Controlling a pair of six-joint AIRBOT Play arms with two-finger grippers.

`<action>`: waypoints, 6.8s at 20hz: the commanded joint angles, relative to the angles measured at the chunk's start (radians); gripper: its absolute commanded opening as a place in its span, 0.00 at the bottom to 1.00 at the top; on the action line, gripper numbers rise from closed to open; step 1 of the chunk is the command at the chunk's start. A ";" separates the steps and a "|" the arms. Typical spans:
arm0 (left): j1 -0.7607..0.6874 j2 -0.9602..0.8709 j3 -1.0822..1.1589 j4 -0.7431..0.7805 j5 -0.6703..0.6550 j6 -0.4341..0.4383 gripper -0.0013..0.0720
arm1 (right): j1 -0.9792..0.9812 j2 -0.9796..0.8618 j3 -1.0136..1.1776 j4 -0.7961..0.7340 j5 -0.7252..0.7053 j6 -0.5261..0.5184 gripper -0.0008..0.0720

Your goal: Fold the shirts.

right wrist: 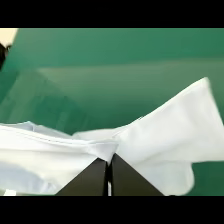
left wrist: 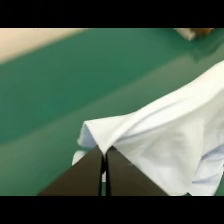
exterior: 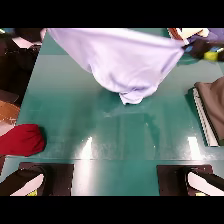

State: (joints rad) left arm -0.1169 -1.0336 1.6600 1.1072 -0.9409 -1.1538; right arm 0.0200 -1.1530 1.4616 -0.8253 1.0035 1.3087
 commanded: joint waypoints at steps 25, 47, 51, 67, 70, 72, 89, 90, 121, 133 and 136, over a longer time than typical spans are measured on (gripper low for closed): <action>0.002 -0.328 -0.075 0.261 -0.167 -0.094 0.05 | 0.215 -0.407 0.288 -0.323 0.352 0.225 0.03; 0.082 -0.462 -0.054 0.243 -0.213 -0.184 0.70 | 0.179 -0.513 0.261 -0.320 0.161 0.146 0.57; 0.173 -0.322 -0.207 0.022 -0.348 -0.182 0.70 | 0.177 -0.369 0.117 -0.309 0.310 0.095 0.57; 0.173 0.151 -1.324 -0.417 -0.259 -0.121 0.82 | 0.179 0.109 -0.373 -0.240 0.228 0.093 0.57; 0.172 0.151 -1.349 -0.480 -0.207 -0.068 0.82 | 0.179 0.117 -0.373 -0.240 0.222 0.097 0.57; 0.172 0.151 -1.358 -0.488 -0.195 -0.068 0.82 | 0.180 0.116 -0.373 -0.240 0.217 0.098 0.57; 0.052 0.151 -1.133 -0.278 -0.059 -0.128 0.05 | -0.013 0.152 -0.481 -0.251 0.450 0.122 0.57; 0.086 0.151 -1.090 -0.232 -0.081 -0.127 0.05 | -0.073 0.180 -0.550 -0.259 0.460 0.122 0.57; 0.119 0.152 -0.917 -0.215 -0.143 -0.085 0.05 | -0.319 0.259 -0.919 -0.396 0.365 0.066 0.04; 0.119 0.152 0.245 -0.164 -0.219 -0.087 0.05 | -0.167 0.434 0.140 -0.409 0.212 0.158 0.04; 0.119 0.153 0.451 -0.166 -0.220 -0.113 0.05 | -0.167 0.434 0.330 -0.409 0.219 0.157 0.04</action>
State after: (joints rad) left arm 0.0013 -0.8810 1.8973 0.9356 -1.1606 -1.2427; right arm -0.1516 -0.7227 1.5970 -1.2301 1.2346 1.4620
